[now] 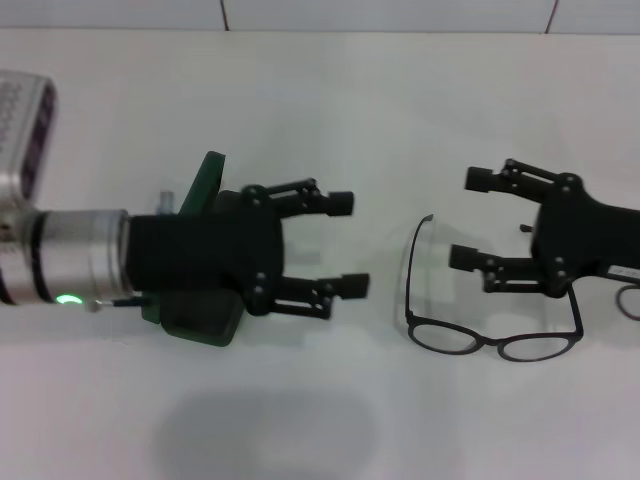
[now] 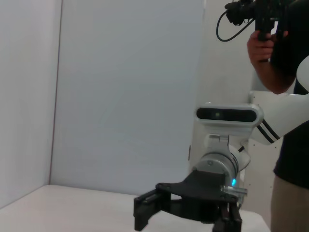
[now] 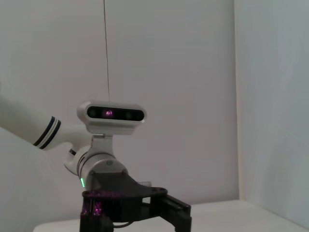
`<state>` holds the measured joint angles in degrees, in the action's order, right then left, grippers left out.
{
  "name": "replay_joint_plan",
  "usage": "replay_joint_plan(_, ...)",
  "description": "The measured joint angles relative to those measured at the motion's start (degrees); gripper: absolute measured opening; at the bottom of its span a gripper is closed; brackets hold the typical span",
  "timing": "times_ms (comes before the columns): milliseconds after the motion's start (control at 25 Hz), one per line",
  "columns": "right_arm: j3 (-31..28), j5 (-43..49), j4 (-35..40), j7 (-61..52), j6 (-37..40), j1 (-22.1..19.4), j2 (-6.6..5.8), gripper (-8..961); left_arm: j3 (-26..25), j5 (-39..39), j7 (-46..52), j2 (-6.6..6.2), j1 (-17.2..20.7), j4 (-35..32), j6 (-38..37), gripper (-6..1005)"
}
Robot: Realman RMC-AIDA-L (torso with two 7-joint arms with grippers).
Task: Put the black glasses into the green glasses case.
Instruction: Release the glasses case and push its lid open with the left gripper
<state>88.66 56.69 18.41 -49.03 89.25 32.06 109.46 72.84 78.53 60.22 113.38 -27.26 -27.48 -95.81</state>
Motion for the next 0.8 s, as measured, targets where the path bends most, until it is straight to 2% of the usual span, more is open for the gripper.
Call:
replay_joint_plan(120,0.2,0.4,-0.3,-0.4,0.5,0.0,-1.47,885,-0.1,0.3,-1.9,1.67,0.7,0.2,0.9,875)
replay_joint_plan(160,0.3,0.7,-0.4,-0.5,0.5,0.0,-1.64,885,-0.1,0.3,-3.1,2.46,1.3,0.2,1.2,875)
replay_joint_plan(320,0.3,2.3,-0.4,-0.5,2.4,-0.6,-2.13,885,-0.8,0.0,-5.1,3.93,3.0,-0.1,1.3,875)
replay_joint_plan(560,0.3,4.0,-0.2,-0.2,2.9,-1.2,-1.76,885,-1.1,-0.1,-4.6,4.13,3.2,0.2,0.8,876)
replay_joint_plan(800,0.0,6.7,0.2,1.7,2.1,-2.3,-0.02,885,-1.0,0.7,-4.4,3.61,3.8,0.2,0.3,876)
